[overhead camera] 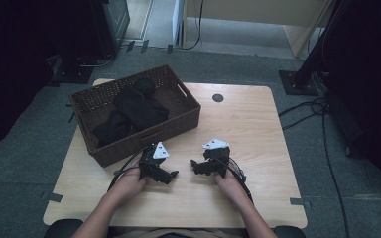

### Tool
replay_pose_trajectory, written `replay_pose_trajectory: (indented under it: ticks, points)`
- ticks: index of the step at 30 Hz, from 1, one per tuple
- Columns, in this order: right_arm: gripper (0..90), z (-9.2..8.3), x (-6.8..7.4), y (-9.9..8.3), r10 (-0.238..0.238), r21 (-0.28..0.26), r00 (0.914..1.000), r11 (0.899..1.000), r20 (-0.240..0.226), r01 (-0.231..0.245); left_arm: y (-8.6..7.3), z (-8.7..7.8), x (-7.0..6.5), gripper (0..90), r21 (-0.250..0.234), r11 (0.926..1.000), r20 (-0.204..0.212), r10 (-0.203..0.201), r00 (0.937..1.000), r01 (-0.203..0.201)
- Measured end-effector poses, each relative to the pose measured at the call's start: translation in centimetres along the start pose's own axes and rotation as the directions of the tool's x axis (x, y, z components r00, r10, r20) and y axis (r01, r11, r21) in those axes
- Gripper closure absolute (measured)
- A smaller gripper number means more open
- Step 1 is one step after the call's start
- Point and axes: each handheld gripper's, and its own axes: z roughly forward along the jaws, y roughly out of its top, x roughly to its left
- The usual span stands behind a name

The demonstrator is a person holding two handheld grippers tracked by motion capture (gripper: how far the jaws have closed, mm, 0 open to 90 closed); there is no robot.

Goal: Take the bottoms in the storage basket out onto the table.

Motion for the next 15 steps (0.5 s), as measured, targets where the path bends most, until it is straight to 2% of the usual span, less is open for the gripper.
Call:
replay_pose_trajectory:
  ticks: [9, 13, 15]
  points:
    - [0.0, -0.01, -0.01, 0.0, 0.0, 0.001, 1.0, 1.0, -0.001, 0.0, 0.0, 0.0, -0.02, 0.0, 0.0, 1.0, -0.003, -0.003, 1.0, 0.003]
    - [0.0, -0.01, 0.0, 0.0, 0.0, 0.001, 1.0, 1.0, 0.0, 0.0, 0.2, 0.22, -0.43, 0.0, -0.004, 0.999, -0.041, -0.045, 0.9981, 0.045]
    - [0.0, -0.01, 0.0, 0.0, 0.0, 0.0, 1.0, 1.0, 0.0, 0.0, 0.27, 0.27, -0.54, 0.0, -0.004, 0.9988, -0.047, -0.049, 0.9977, 0.049]
